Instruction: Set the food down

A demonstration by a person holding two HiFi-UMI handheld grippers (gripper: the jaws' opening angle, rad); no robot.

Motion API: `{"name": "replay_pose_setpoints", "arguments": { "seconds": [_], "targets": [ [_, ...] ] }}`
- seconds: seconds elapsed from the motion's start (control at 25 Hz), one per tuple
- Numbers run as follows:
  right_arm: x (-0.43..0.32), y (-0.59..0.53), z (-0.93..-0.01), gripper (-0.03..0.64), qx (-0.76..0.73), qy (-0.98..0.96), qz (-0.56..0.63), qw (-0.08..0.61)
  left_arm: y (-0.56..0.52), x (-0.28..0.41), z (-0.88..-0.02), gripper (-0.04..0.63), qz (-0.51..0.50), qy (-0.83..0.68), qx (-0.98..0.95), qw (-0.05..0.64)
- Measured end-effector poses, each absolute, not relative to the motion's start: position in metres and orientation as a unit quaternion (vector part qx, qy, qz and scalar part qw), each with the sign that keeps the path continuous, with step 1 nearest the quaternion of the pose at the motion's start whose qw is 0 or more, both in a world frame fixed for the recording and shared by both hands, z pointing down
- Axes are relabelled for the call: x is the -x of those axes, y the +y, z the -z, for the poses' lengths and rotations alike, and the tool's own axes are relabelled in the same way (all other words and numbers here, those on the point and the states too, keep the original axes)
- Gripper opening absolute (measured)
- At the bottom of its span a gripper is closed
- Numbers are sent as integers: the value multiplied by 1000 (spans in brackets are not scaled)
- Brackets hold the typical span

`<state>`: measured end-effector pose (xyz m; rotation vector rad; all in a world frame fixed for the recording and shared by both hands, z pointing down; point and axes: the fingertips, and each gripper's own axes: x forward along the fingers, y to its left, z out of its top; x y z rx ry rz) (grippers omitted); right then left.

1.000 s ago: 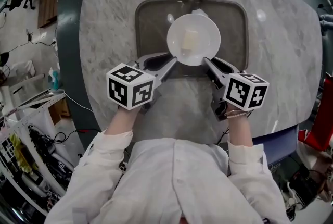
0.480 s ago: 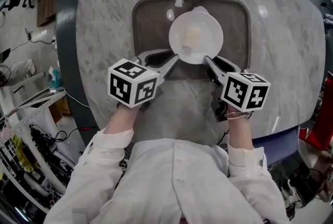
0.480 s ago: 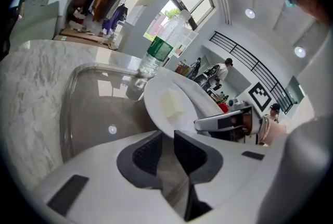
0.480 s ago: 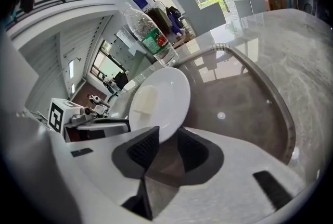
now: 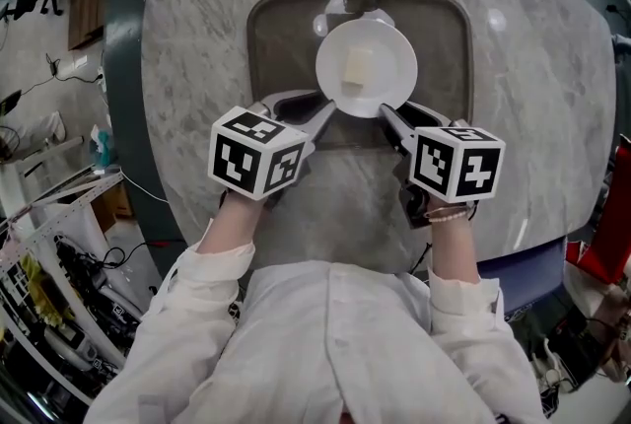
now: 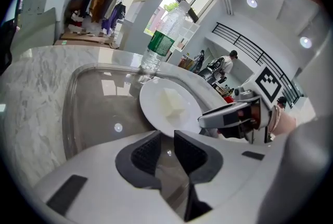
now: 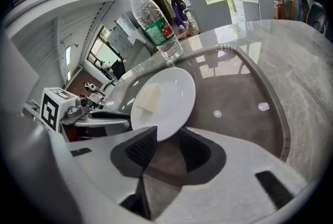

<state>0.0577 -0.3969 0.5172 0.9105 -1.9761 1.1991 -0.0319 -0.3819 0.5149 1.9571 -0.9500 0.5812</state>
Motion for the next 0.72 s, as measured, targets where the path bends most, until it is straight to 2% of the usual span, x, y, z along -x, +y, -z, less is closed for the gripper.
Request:
{"name": "replay_pose_setpoints", "arguments": {
  "seconds": [0.32, 0.72],
  "targets": [
    [-55, -399, -522, 109, -349, -739, -475, 327, -385, 35, -518, 71, -235, -380, -791, 417],
    [-61, -391, -523, 109, -346, -749, -429, 367, -382, 39, -516, 71, -257, -390, -796, 386]
  ]
}}
